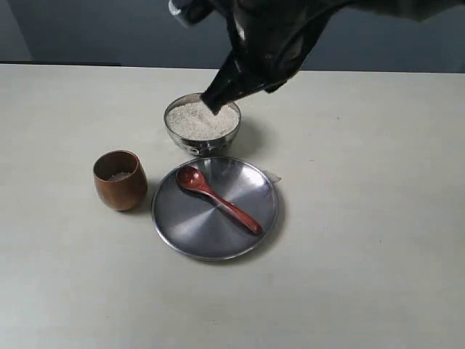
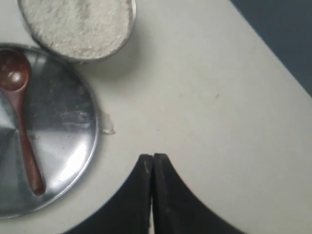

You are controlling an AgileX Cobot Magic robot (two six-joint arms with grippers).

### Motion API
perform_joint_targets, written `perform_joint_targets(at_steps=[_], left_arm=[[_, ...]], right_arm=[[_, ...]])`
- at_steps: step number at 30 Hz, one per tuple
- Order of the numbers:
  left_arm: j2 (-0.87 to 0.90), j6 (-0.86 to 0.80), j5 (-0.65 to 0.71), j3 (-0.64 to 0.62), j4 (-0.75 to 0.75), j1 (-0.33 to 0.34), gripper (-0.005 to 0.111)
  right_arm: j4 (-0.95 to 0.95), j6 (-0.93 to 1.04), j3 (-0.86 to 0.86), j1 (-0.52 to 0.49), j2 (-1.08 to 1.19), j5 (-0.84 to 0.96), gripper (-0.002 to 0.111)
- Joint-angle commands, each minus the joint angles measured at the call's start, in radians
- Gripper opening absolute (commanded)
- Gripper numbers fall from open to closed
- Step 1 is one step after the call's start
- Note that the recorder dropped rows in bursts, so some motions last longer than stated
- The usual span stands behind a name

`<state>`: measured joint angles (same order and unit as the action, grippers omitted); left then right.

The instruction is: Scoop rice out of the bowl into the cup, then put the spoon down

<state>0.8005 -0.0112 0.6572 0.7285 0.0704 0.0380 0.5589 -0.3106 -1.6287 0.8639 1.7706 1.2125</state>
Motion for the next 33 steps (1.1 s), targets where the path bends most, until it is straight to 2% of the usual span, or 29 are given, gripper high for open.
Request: perform_joint_targets(at_steps=[1,14,26,33], left_arm=[[0.002,0.002,-0.004,-0.001,-0.006,0.002,0.000],[0.002,0.002,-0.004,-0.001,-0.006,0.002,0.000],[0.002,0.002,-0.004,-0.001,-0.006,0.002,0.000],[0.002,0.002,-0.004,-0.001,-0.006,0.002,0.000]], right_arm=[[0.091,-0.103,0.000,-0.023,-0.106,0.009,0.000],[0.093,-0.116,0.035,-0.214,-0.388,0.009,0.000],[0.211,-0.181,0.388,-0.299,-0.642,0.008,0.000],[0.255,-0.244,0.625,-0.351,-0.806,-0.072,0.000]])
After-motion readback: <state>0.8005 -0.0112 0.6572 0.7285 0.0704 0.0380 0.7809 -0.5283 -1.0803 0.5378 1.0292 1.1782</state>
